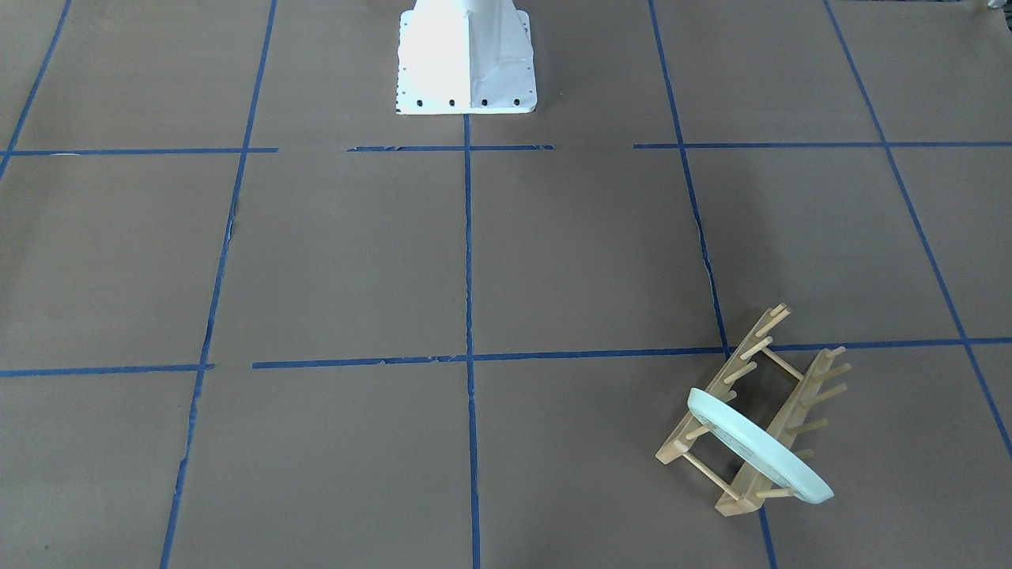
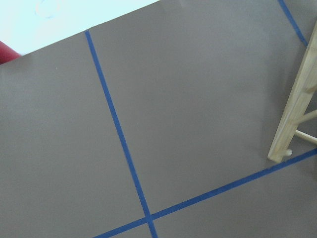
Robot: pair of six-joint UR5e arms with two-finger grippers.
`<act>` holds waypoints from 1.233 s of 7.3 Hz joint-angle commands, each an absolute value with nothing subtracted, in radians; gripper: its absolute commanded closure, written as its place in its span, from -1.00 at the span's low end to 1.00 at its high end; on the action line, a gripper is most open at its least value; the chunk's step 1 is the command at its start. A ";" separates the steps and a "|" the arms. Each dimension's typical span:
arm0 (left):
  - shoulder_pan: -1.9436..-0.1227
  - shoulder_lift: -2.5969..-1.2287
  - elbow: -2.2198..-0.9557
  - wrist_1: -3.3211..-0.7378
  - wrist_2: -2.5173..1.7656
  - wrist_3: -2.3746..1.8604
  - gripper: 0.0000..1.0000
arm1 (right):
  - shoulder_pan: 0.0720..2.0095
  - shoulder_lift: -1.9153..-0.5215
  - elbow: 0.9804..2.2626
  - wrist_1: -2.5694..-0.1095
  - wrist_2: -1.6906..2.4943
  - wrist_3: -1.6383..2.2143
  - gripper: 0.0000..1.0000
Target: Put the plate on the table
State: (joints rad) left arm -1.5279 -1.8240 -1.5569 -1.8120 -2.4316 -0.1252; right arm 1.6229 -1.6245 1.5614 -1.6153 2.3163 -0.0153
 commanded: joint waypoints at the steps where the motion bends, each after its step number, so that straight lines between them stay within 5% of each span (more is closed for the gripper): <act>1: -1.455 -1.852 -1.488 -2.239 -2.557 -0.717 -1.00 | 1.623 -1.624 1.562 -1.615 2.316 -0.015 -1.00; 6: -1.201 -2.074 -1.306 -2.809 -2.135 -2.018 -1.00 | 1.623 -1.624 1.560 -1.615 2.316 -0.015 -1.00; 9: -1.109 -2.152 -1.186 -2.869 -1.973 -2.250 -1.00 | 1.623 -1.624 1.562 -1.615 2.316 -0.015 -1.00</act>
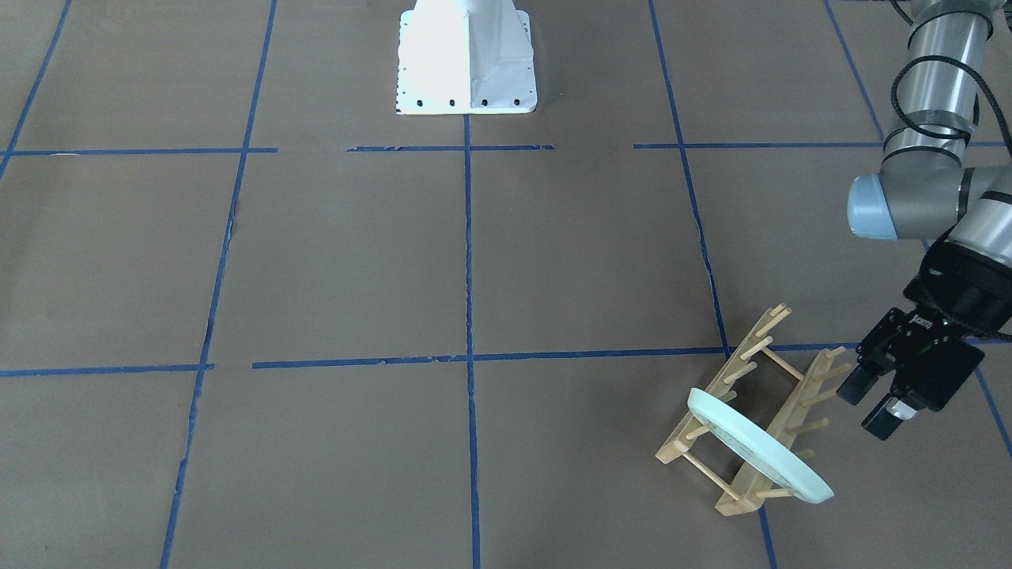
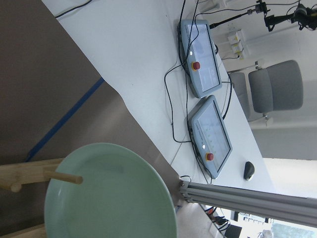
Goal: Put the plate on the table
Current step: 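Reach the left gripper to the top rim of the pale green plate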
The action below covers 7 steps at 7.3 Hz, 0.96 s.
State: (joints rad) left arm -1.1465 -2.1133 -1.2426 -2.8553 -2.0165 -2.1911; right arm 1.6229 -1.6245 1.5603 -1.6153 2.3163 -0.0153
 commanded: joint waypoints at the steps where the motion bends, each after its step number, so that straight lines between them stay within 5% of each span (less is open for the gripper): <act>1: -1.088 -2.157 -1.178 -2.869 -1.970 -2.249 -0.98 | 1.623 -1.624 1.562 -1.615 2.316 -0.015 -1.00; 4: -1.081 -2.186 -1.147 -2.867 -1.934 -2.250 -0.50 | 1.623 -1.624 1.562 -1.615 2.316 -0.015 -1.00; 5: -1.081 -2.186 -1.147 -2.867 -1.924 -2.250 -0.12 | 1.623 -1.624 1.560 -1.615 2.316 -0.015 -1.00; 7: -1.081 -2.184 -1.134 -2.865 -1.919 -2.247 0.05 | 1.623 -1.624 1.562 -1.615 2.316 -0.015 -1.00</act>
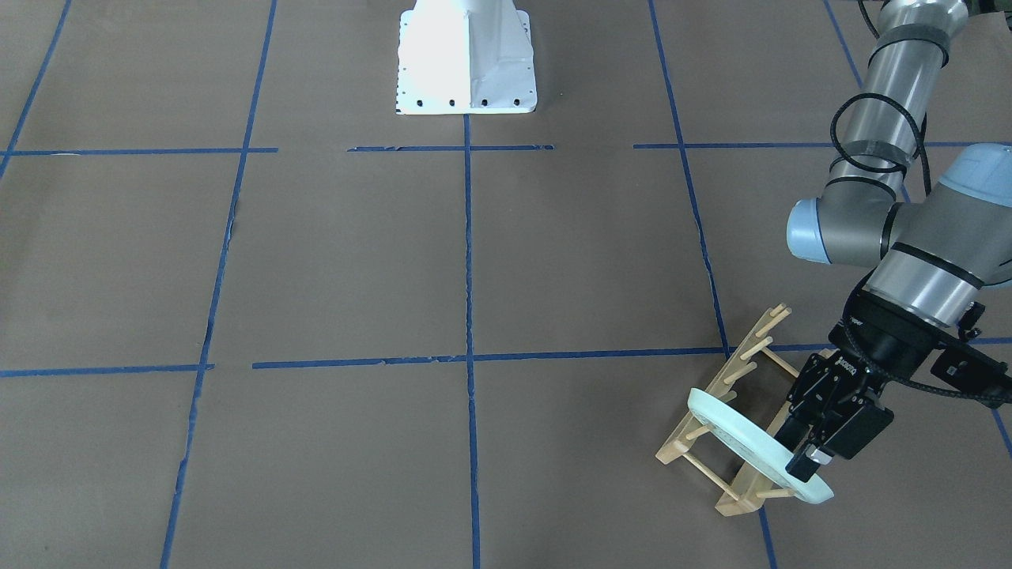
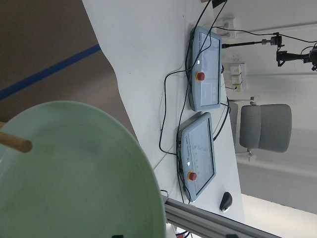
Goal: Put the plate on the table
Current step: 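Reach the left gripper to the top rim of the pale green plate, then close the left gripper on the plate rim and lift it from the rack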
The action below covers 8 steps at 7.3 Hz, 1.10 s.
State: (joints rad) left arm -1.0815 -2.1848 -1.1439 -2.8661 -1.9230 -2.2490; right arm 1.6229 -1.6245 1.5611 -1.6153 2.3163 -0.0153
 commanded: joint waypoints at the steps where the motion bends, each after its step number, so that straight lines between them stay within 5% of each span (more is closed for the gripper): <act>1: -1.078 -2.183 -1.129 -2.865 -1.919 -2.246 0.05 | 1.623 -1.624 1.562 -1.615 2.316 -0.015 -1.00; 3: -1.075 -2.184 -1.129 -2.865 -1.919 -2.246 0.22 | 1.623 -1.624 1.562 -1.615 2.316 -0.015 -1.00; 4: -1.075 -2.186 -1.135 -2.865 -1.921 -2.241 0.97 | 1.623 -1.624 1.562 -1.615 2.316 -0.015 -1.00; 8: -1.168 -2.174 -1.366 -2.741 -1.939 -2.232 1.00 | 1.623 -1.624 1.562 -1.615 2.316 -0.015 -1.00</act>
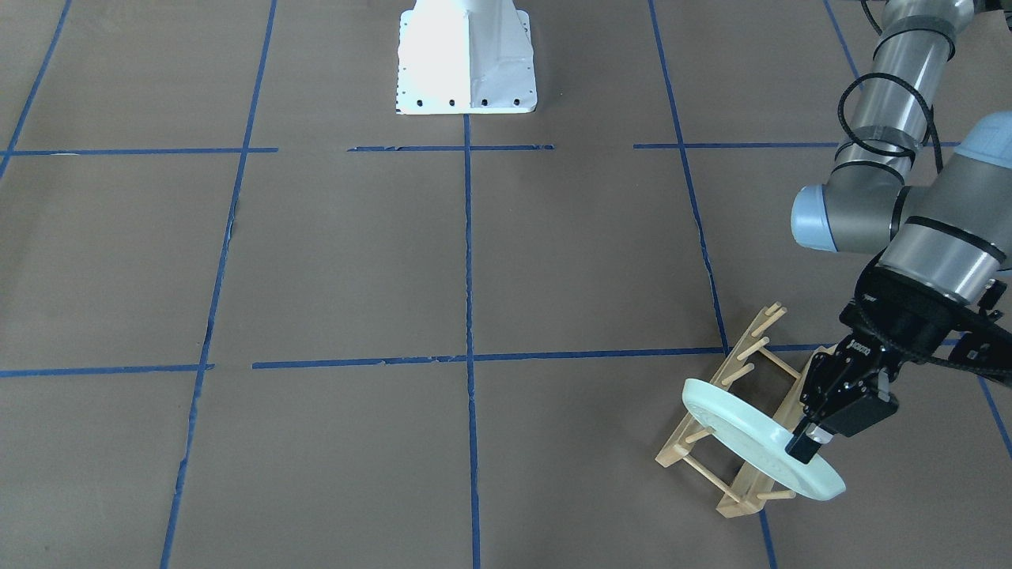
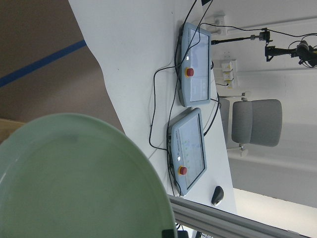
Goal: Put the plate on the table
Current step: 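Close the left gripper on the plate rim and lift it from the rack, then carry the plate toward the robot and lower it flat onto the table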
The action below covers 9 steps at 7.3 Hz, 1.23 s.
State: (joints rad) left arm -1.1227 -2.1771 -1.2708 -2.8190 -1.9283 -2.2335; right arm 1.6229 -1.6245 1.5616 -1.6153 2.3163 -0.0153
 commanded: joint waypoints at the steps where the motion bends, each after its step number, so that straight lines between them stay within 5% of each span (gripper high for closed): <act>1: -1.186 -2.177 -1.444 -2.653 -1.998 -2.226 1.00 | 1.623 -1.624 1.562 -1.615 2.316 -0.015 -1.00; 3: -1.167 -2.190 -1.608 -2.359 -2.080 -2.008 1.00 | 1.623 -1.624 1.562 -1.615 2.316 -0.015 -1.00; 5: -0.960 -2.242 -1.741 -1.921 -2.059 -1.714 1.00 | 1.623 -1.624 1.562 -1.615 2.316 -0.015 -1.00; 9: -0.578 -2.422 -1.578 -1.348 -1.802 -1.436 1.00 | 1.623 -1.624 1.562 -1.615 2.316 -0.015 -1.00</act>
State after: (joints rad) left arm -0.6714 -2.3618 -1.6622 -1.4817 -1.8664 -1.5127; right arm 1.6229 -1.6245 1.5616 -1.6152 2.3163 -0.0154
